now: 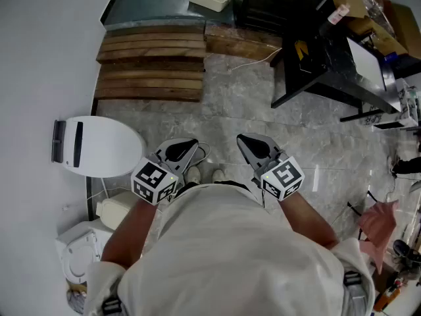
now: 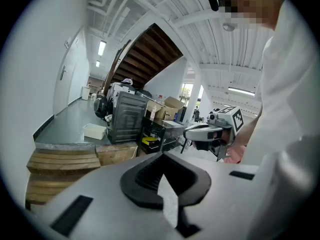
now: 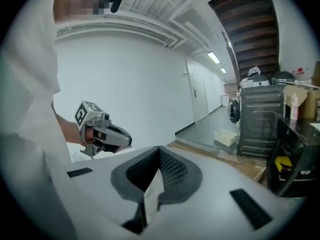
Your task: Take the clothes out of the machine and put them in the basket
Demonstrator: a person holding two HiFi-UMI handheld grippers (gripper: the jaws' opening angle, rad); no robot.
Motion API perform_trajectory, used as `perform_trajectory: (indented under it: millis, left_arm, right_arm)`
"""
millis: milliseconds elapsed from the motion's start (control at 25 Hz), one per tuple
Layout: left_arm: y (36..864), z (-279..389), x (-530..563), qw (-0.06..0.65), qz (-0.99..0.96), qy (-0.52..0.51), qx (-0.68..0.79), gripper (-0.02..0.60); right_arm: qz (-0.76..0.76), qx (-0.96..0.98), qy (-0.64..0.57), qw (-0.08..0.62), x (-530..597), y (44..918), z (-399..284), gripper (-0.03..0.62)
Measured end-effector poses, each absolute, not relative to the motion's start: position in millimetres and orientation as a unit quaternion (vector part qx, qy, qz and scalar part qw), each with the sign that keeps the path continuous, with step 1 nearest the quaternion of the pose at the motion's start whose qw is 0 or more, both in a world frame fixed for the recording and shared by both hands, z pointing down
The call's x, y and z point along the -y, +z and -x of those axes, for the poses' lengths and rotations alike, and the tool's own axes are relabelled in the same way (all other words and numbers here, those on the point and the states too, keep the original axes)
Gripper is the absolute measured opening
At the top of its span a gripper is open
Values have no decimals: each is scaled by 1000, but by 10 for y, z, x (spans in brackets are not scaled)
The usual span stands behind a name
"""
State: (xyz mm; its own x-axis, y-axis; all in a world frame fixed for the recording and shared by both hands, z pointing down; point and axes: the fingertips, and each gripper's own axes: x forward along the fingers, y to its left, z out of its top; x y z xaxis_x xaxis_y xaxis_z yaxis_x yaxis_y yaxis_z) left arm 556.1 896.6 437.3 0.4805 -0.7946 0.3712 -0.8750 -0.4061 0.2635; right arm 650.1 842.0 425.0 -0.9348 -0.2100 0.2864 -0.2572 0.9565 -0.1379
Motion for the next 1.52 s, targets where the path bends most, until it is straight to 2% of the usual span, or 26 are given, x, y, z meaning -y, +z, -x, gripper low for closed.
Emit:
perform_trajectory:
  millis: [360, 680, 760, 1120, 1520]
  left_arm:
    - [4295, -6154, -8636, 216, -826, 108, 509, -5]
    - [4286, -6195, -8456, 239, -807, 76, 534, -5]
    - [4280, -6084, -8399, 237, -806, 73, 537, -5]
    - [4279, -5334, -7886, 211, -822, 71, 525, -5]
    - [4229, -3730, -7558, 212, -834, 75, 504, -5]
  right_arm:
    - [-137, 977, 125, 106, -7938, 4286, -7102, 3]
    - [-123, 975, 158, 98, -7695, 4498, -7081, 3]
    - [-121, 978, 148, 89, -7629, 4454, -6947, 9]
    - [-187, 968, 141, 93, -6876, 4459, -6175, 207]
    - [-217, 958, 145, 115, -6327, 4356, -4603, 213]
